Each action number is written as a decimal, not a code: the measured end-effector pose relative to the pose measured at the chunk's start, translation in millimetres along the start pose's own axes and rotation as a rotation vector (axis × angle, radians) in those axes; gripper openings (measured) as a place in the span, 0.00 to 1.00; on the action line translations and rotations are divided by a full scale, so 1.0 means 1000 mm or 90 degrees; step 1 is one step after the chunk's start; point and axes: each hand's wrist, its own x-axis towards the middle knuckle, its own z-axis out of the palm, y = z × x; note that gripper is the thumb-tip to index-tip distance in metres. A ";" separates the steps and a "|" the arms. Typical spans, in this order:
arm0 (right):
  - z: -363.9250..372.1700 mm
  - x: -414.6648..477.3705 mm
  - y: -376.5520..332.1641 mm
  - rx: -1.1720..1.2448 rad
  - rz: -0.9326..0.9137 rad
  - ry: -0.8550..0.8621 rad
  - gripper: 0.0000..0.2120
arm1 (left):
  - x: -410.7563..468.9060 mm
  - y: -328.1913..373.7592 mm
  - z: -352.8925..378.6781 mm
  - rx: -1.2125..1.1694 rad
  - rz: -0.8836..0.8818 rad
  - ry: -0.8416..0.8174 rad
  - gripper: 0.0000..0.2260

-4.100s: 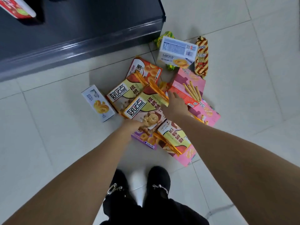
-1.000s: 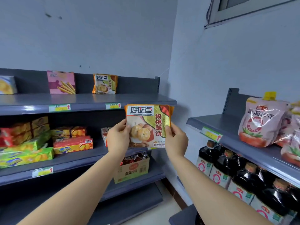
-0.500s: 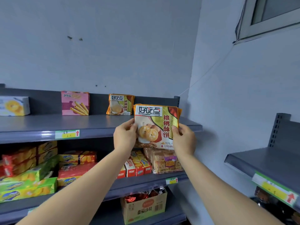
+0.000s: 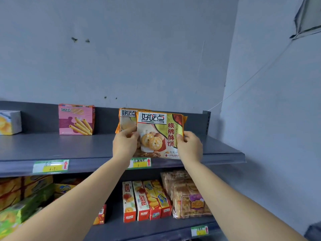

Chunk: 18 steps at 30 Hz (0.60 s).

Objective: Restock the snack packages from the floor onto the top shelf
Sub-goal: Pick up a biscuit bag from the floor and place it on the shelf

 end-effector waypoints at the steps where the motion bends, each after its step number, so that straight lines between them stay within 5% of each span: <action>1: 0.008 0.011 0.002 0.004 -0.003 -0.012 0.07 | 0.009 -0.002 0.004 -0.004 -0.001 0.005 0.13; 18: 0.141 0.124 0.021 -0.020 0.004 -0.139 0.04 | 0.155 -0.048 0.015 0.041 -0.068 -0.001 0.06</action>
